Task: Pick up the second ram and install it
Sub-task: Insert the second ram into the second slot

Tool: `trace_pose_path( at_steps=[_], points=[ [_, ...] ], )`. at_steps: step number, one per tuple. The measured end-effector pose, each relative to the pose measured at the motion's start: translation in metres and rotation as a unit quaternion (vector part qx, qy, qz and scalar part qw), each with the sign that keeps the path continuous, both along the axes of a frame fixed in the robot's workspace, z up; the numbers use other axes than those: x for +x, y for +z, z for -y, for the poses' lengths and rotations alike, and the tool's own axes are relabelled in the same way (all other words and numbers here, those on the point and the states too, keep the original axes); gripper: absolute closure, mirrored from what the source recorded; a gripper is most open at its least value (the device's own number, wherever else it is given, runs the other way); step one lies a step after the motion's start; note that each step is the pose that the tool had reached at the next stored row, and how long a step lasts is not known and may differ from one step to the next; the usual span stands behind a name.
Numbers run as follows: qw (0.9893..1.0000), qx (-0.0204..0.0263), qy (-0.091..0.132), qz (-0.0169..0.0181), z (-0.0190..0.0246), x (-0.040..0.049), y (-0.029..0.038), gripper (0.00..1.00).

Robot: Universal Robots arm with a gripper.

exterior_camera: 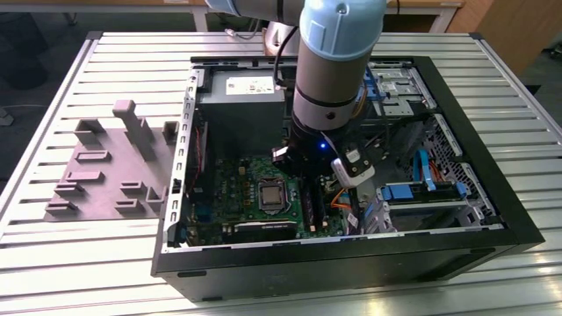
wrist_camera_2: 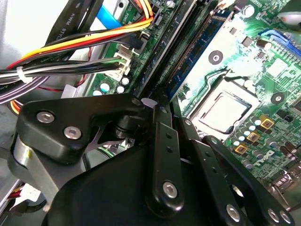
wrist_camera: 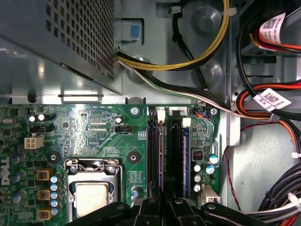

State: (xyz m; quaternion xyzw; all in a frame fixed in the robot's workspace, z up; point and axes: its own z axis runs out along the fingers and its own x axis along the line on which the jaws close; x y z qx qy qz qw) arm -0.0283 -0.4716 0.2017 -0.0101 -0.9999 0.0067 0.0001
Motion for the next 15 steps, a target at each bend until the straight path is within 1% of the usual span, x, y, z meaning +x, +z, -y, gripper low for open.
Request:
trace_pose_path(
  at_steps=[11,12,14,15],
  points=[
    [1.0000,0.0000,0.000,-0.0001,0.0000,0.0000,-0.0008,0.85],
    [1.0000,0.0000,0.000,0.0000,0.0000,0.0000,-0.0008,0.80],
    [1.0000,0.0000,0.000,0.0000,0.0000,0.0000,-0.0009,0.80],
    [1.0000,0.0000,0.000,0.0000,0.0000,0.0000,-0.0009,0.73]
  ],
)
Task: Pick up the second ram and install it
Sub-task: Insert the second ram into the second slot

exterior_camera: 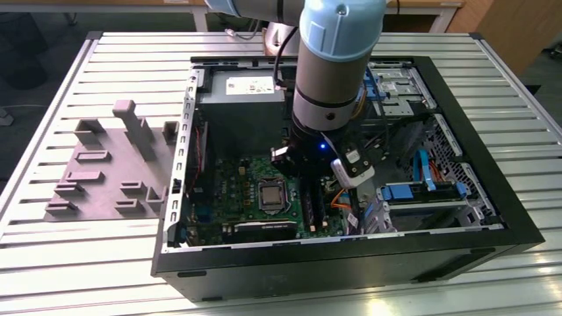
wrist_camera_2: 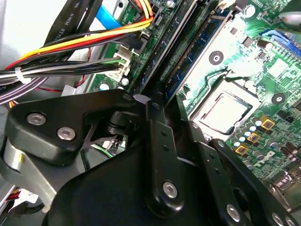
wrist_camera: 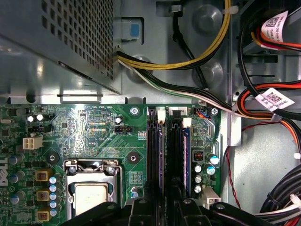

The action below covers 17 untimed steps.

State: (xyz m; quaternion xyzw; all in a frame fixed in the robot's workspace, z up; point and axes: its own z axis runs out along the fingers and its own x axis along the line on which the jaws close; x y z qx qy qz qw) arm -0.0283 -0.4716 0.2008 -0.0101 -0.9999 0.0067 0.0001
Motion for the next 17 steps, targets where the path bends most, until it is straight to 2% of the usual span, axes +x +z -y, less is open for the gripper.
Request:
trace_pose_path(
  at_steps=[2,7,9,12,17],
  points=[
    [1.0000,0.0001,0.000,0.0000,0.0000,0.0000,0.0018,0.73],
    [1.0000,0.0000,0.000,-0.0004,0.0000,0.0000,0.0174,0.73],
    [1.0000,0.0000,0.000,-0.0008,0.0000,0.0000,0.0215,0.73],
    [1.0000,0.0000,0.000,-0.0013,0.0000,0.0000,0.0242,0.73],
    [1.0000,0.0000,0.000,-0.0014,0.0000,0.0000,0.0248,0.74]
  ],
)
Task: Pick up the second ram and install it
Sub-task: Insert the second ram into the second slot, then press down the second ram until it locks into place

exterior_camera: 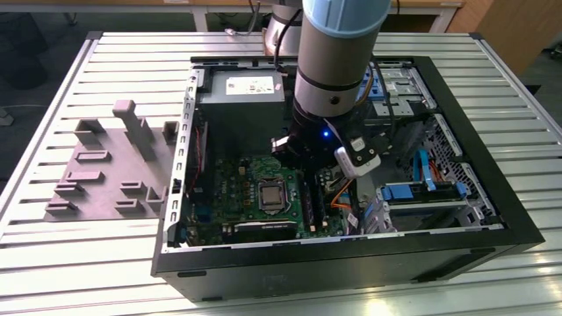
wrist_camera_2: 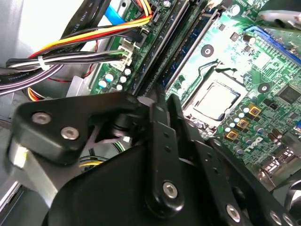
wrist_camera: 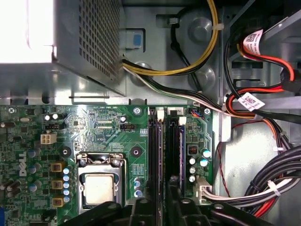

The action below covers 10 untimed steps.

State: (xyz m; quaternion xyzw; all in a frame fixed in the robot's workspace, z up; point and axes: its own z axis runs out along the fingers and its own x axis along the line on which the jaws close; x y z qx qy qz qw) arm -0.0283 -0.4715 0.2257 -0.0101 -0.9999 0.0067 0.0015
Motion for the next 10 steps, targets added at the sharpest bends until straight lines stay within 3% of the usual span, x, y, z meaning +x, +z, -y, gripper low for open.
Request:
trace_pose_path(
  at_steps=[4,10],
  points=[
    [1.0000,0.0000,0.000,0.0000,0.0000,0.0000,0.0002,0.89],
    [1.0000,0.0000,0.000,0.0000,0.0000,0.0000,-0.0018,0.89]
  ],
)
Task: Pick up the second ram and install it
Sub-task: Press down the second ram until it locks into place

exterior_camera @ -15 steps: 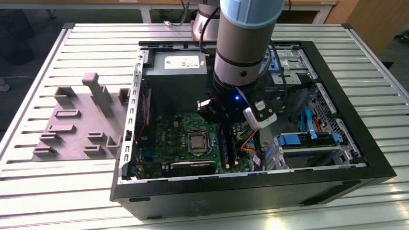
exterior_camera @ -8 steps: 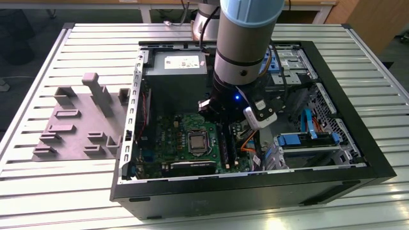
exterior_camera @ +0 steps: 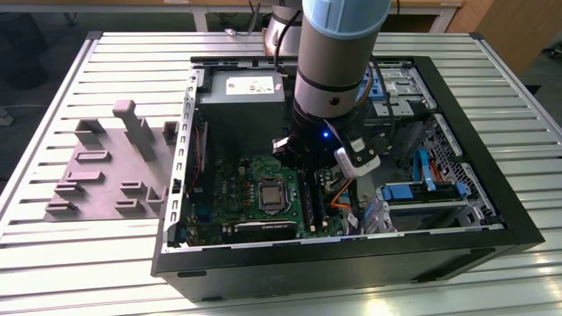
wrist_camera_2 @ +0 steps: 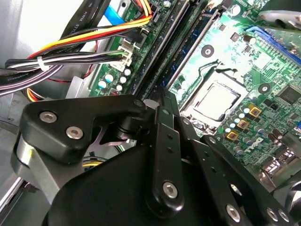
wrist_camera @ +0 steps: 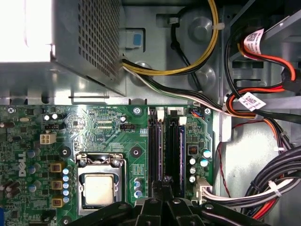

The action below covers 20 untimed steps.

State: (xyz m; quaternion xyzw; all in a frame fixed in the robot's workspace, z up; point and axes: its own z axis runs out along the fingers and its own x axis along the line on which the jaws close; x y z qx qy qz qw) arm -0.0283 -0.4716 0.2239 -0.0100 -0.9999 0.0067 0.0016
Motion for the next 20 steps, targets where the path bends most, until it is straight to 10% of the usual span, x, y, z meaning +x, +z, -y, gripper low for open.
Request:
trace_pose_path(
  at_steps=[11,20],
  points=[
    [1.0000,-0.0008,0.000,-0.0013,-0.0002,0.0006,-0.0087,0.89],
    [1.0000,0.0000,0.000,-0.0010,0.0000,0.0005,0.0216,0.89]
  ],
)
